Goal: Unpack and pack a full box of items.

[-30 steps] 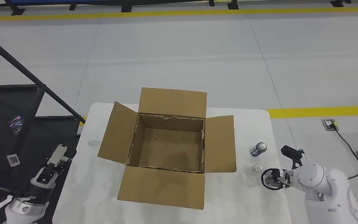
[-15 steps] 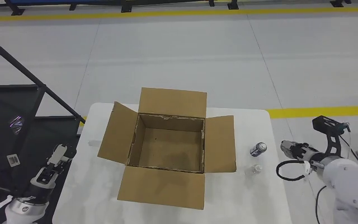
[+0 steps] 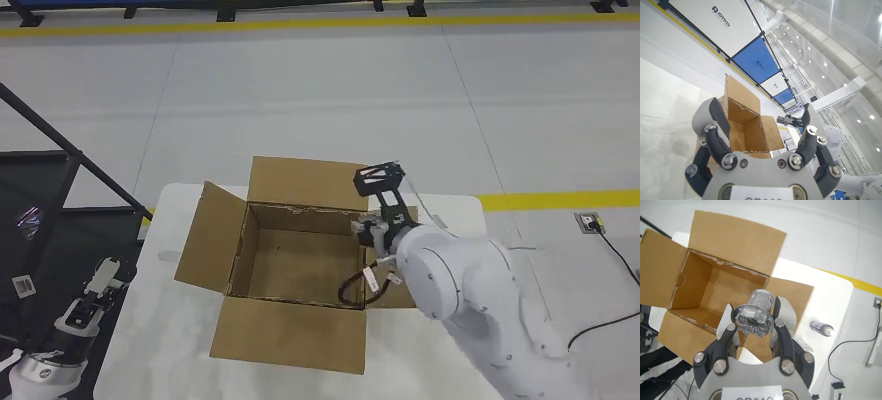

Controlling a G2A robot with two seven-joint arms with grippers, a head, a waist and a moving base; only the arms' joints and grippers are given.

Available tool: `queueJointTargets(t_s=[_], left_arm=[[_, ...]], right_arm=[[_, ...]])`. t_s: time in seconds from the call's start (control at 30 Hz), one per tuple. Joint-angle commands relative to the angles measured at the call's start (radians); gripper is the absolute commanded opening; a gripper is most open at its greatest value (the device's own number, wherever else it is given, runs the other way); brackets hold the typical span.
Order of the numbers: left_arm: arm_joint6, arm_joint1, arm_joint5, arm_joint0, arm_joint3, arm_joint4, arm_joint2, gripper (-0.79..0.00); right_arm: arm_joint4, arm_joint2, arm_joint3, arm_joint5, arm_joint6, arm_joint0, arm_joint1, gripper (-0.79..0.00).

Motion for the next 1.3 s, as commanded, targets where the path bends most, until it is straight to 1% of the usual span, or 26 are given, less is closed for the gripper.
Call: queueJointTargets(t_s=[0.0,0.1,0.27,0.37,0.47,0.57,0.67,1.2,1.23,1.27], left_arm=[[0.000,0.000,0.000,0.000,0.000,0.000,0.000,0.000],[0.000,0.000,0.000,0.000,0.000,0.000,0.000,0.000],[0.000,0.000,0.000,0.000,0.000,0.000,0.000,0.000],[0.000,0.000,0.000,0.000,0.000,0.000,0.000,0.000],[0.000,0.000,0.000,0.000,0.000,0.000,0.000,0.000],[0.000,0.000,0.000,0.000,0.000,0.000,0.000,0.000],[0.000,0.000,0.000,0.000,0.000,0.000,0.000,0.000],[0.000,0.000,0.000,0.000,0.000,0.000,0.000,0.000],[0.000,0.000,0.000,0.000,0.000,0.000,0.000,0.000],[0.000,0.000,0.000,0.000,0.000,0.000,0.000,0.000]], right_arm=[[0.035,-0.138,0.154,0.017,-0.016,0.097,-0.052,-0.785],[0.071,-0.264,0.327,0.046,-0.045,0.187,-0.125,-0.785],[0.181,-0.395,0.630,0.078,-0.077,0.312,-0.250,-0.785],[0.254,-0.447,0.811,0.090,-0.089,0.369,-0.325,-0.785],[0.335,-0.483,0.960,0.080,-0.080,0.404,-0.393,-0.785],[0.381,-0.508,1.074,0.068,-0.105,0.423,-0.452,-0.785],[0.431,-0.504,1.145,0.043,-0.159,0.440,-0.496,-0.785],[0.433,-0.503,1.150,0.041,-0.164,0.442,-0.499,-0.785],[0.436,-0.501,1.150,0.038,-0.173,0.438,-0.499,-0.785],[0.452,-0.487,1.156,0.022,-0.206,0.423,-0.497,-0.785]])
